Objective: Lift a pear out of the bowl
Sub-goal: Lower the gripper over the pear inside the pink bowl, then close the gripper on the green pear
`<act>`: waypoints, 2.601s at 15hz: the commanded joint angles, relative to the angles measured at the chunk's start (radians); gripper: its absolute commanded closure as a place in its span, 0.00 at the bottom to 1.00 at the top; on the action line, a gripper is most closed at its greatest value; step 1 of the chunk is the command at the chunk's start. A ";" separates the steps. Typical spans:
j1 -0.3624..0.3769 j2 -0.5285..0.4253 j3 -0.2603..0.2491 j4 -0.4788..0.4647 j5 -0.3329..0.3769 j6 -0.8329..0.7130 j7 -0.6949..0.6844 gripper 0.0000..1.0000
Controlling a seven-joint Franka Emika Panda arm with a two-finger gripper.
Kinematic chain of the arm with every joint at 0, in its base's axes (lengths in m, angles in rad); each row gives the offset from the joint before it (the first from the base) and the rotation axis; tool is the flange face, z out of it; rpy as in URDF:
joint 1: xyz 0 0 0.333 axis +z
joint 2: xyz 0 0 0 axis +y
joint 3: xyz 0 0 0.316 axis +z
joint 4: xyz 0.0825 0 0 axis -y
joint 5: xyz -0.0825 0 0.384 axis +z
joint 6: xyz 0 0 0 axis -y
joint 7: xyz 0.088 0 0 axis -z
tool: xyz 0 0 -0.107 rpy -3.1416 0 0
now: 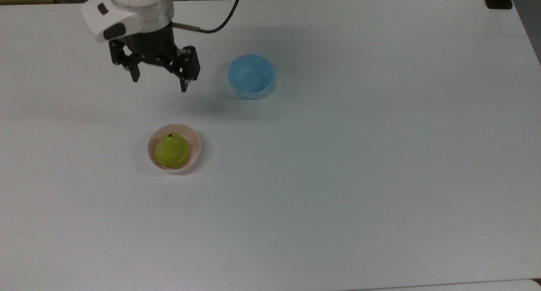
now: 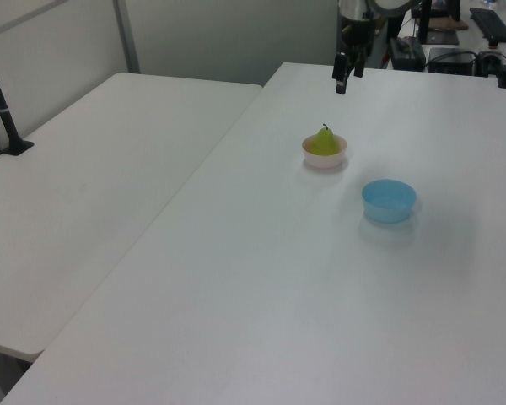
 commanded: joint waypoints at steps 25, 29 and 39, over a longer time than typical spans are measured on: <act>0.000 0.287 0.007 0.030 -0.044 0.289 -0.056 0.17; 0.000 0.304 0.007 0.030 -0.057 0.290 -0.054 0.18; 0.003 0.281 0.010 0.034 -0.057 0.278 -0.051 0.57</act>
